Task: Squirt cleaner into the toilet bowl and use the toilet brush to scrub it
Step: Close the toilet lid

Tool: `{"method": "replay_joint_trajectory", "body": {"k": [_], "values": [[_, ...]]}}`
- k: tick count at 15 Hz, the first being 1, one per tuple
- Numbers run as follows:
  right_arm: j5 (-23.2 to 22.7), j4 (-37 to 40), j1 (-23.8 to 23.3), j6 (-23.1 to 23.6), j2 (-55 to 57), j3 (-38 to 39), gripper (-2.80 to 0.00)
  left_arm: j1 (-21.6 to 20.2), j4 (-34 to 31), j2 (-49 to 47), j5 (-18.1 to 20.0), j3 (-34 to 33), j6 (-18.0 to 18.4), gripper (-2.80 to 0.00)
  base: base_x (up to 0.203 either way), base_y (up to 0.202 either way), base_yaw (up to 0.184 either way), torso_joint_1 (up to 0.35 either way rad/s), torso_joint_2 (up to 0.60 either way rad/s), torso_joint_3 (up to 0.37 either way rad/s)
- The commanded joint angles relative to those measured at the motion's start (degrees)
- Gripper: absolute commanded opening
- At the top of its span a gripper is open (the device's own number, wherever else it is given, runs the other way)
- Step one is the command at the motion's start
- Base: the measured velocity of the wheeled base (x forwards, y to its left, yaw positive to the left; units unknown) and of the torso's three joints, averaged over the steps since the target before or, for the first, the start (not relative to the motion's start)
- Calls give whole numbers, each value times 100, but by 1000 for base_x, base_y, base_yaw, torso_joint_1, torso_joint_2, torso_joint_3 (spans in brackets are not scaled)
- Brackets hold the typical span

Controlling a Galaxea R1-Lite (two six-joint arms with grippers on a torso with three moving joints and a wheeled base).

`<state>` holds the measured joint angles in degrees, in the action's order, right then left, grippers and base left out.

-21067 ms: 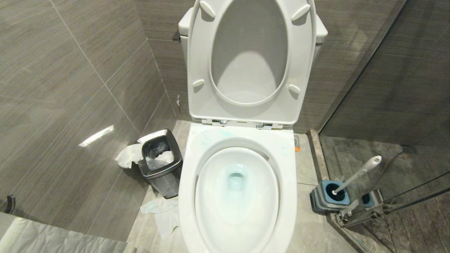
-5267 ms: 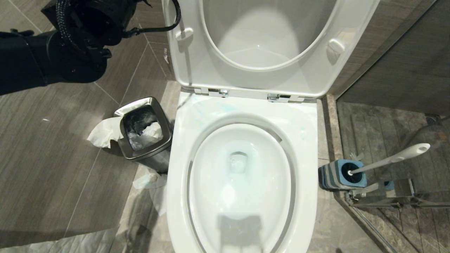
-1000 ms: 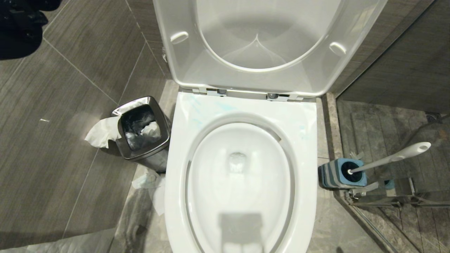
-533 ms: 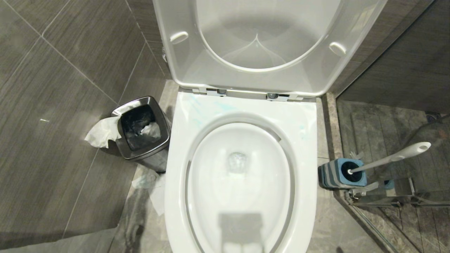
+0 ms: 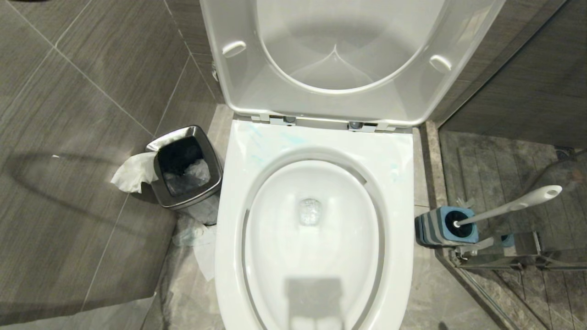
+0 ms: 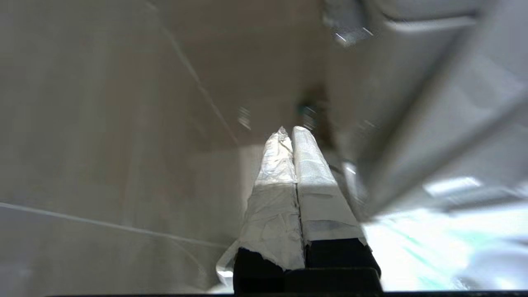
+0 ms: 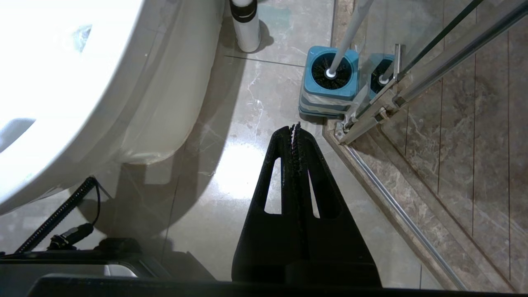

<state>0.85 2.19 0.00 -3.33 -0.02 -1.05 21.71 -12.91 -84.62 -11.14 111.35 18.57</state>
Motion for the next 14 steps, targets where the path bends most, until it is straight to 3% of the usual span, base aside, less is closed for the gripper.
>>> {"method": "replay_joint_trajectory", "body": {"k": [1, 3, 5, 7, 9, 12, 14], "values": [[3, 0, 0, -1, 2, -1, -280, -16, -628, 179, 567, -8, -686, -280, 0, 0, 0, 0, 0, 0], [3, 0, 0, -1, 2, -1, -280, -239, -914, 208, 1582, -8, -1133, -280, 0, 0, 0, 0, 0, 0], [3, 0, 0, -1, 2, -1, -280, -718, -982, 182, 2848, -30, -1341, -280, 0, 0, 0, 0, 0, 0], [3, 0, 0, -1, 2, -1, -280, -1032, -926, -6, 3690, -56, -1493, -280, 0, 0, 0, 0, 0, 0], [3, 0, 0, -1, 2, -1, -280, -1151, -154, -298, 3909, -103, -1512, -280, 0, 0, 0, 0, 0, 0], [3, 0, 0, -1, 2, -1, -280, -1216, 1757, -999, 3976, -160, -1512, -280, 0, 0, 0, 0, 0, 0], [3, 0, 0, -1, 2, -1, -280, -1214, 2233, -1245, 4311, -174, -1583, -280, 0, 0, 0, 0, 0, 0]]}}
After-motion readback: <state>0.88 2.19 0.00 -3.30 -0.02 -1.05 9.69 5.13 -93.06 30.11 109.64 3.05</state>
